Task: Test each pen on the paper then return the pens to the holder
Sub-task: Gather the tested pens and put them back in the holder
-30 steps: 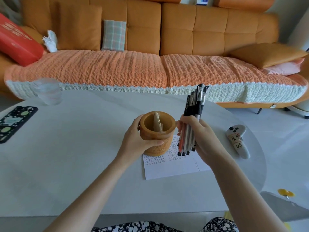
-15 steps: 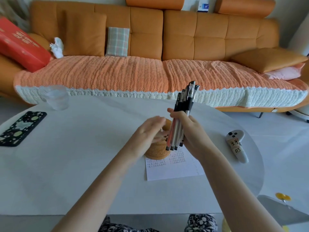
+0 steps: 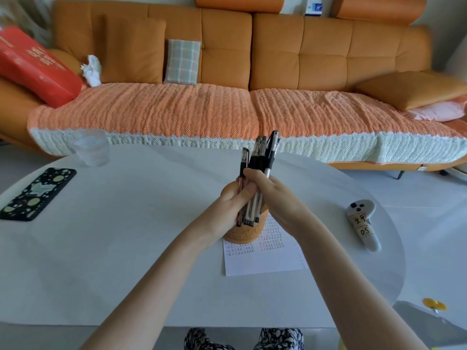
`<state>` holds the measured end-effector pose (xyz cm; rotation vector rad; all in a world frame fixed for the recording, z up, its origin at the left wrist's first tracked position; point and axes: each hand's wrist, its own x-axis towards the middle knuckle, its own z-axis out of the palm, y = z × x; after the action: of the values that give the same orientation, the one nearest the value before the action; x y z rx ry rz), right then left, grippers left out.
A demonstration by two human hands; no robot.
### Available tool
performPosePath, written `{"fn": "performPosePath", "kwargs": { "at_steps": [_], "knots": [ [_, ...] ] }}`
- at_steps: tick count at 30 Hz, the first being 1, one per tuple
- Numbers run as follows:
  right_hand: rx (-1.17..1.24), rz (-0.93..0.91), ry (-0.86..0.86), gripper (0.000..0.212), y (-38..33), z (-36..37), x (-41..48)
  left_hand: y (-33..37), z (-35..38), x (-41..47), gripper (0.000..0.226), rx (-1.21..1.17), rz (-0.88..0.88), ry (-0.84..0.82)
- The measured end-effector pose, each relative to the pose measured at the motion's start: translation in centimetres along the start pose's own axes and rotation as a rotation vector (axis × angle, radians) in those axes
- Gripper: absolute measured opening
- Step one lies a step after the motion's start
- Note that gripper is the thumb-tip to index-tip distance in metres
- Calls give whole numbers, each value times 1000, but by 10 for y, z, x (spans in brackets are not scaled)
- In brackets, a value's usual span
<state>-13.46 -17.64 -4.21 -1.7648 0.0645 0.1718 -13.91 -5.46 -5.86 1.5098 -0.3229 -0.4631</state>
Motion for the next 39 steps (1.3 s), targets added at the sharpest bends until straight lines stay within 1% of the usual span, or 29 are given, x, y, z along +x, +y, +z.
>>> {"fn": "performPosePath", "kwargs": {
  "at_steps": [3, 5, 6, 7, 9, 10, 14, 16, 18, 22, 27, 29, 31, 34, 39],
  "knots": [
    [20, -40, 4, 57, 1, -1, 0, -4, 1, 2, 53, -17, 13, 2],
    [-57, -68, 21, 71, 2, 3, 1, -5, 1, 3, 54, -20, 12, 27],
    [-99, -85, 37, 74, 5, 4, 4, -7, 2, 3, 52, -21, 17, 47],
    [-118, -110, 61, 68, 8, 5, 8, -7, 2, 3, 49, -22, 24, 67],
    [-70, -151, 124, 41, 12, 7, 12, -8, 3, 3, 46, -31, 33, 98],
    [-50, -166, 157, 32, 13, 7, 13, -8, 4, 2, 46, -35, 36, 112],
    [-61, -283, 305, 25, 15, 11, 15, -9, 2, 2, 37, -14, 47, 167],
    [-51, -316, 331, 23, 15, 14, 15, -10, 1, 2, 36, 6, 46, 178],
    [-67, -336, 339, 19, 15, 15, 15, -11, -1, 1, 35, 33, 44, 200],
    [-140, -299, 347, 37, 17, 13, 18, -17, -5, 3, 33, 92, 43, 244],
    [-257, -234, 259, 39, 14, 9, 23, -22, -10, 2, 33, 115, 47, 285],
    [-232, -245, 251, 38, 12, 8, 23, -22, -11, 3, 32, 118, 54, 308],
    [-158, -252, 244, 36, 10, 8, 24, -22, -11, 3, 32, 107, 44, 304],
    [-192, -242, 217, 35, 9, 8, 26, -22, -12, 2, 33, 80, 23, 282],
    [-172, -232, 201, 34, 13, 11, 30, -23, -13, 3, 29, 167, 69, 378]
  ]
}}
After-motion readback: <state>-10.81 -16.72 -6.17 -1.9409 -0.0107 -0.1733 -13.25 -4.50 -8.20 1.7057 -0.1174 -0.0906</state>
